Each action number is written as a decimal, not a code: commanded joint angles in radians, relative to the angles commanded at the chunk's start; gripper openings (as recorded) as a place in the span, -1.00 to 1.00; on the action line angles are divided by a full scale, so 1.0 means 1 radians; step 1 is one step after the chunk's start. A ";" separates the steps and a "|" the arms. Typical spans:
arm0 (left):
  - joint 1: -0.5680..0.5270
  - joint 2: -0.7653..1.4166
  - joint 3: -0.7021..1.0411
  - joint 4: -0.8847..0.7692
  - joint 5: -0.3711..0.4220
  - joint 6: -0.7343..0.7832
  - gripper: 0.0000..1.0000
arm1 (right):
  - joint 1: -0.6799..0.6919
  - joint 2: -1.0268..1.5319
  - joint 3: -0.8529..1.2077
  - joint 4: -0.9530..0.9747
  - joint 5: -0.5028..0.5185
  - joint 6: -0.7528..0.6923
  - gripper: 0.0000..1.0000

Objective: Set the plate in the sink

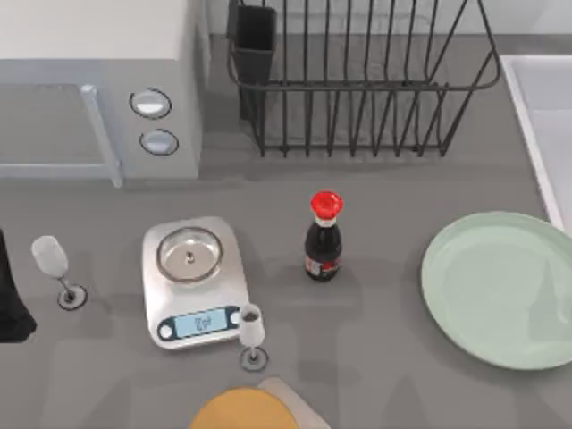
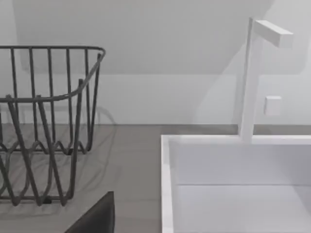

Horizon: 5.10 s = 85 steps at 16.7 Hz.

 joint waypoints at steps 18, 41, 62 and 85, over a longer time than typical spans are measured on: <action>0.000 0.000 0.000 0.000 0.000 0.000 1.00 | 0.000 0.000 0.000 0.000 0.000 0.000 1.00; 0.000 0.000 0.000 0.000 0.000 0.000 1.00 | 0.344 1.276 0.993 -0.752 0.001 0.355 1.00; 0.000 0.000 0.000 0.000 0.000 0.000 1.00 | 0.453 1.962 1.416 -0.972 0.046 0.578 1.00; 0.000 0.000 0.000 0.000 0.000 0.000 1.00 | 0.511 2.081 1.255 -0.744 0.002 0.529 -0.66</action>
